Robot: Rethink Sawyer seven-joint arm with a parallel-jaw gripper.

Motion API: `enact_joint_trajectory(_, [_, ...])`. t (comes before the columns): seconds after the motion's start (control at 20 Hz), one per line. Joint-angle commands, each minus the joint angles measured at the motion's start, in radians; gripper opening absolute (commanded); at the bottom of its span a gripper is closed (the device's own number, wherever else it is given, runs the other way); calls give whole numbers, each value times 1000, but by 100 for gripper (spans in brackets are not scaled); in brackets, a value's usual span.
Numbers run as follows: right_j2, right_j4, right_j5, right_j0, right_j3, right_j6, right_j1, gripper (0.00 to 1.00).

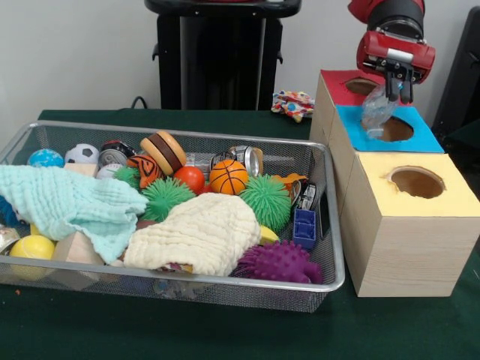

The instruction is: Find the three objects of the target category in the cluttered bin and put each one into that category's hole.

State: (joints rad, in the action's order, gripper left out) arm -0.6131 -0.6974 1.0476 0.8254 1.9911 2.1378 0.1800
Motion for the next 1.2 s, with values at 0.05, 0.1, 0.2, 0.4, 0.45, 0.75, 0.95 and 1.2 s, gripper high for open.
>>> enact_joint_trajectory(0.05, [57,-98,52,6,-35,63,-65,0])
enact_joint_trajectory(0.1, [60,-103,51,7,-39,63,-72,0])
enact_joint_trajectory(0.2, [62,-104,42,10,-40,66,-77,0])
enact_joint_trajectory(0.4, [65,-127,34,30,-41,55,-89,0])
enact_joint_trajectory(0.45, [67,-133,36,34,-42,57,-95,0])
enact_joint_trajectory(0.75, [65,-176,28,62,-48,29,-116,0])
enact_joint_trajectory(0.95, [63,-208,20,83,-55,6,-129,0])
enact_joint_trajectory(1.2, [60,-221,16,91,-56,25,-136,100])
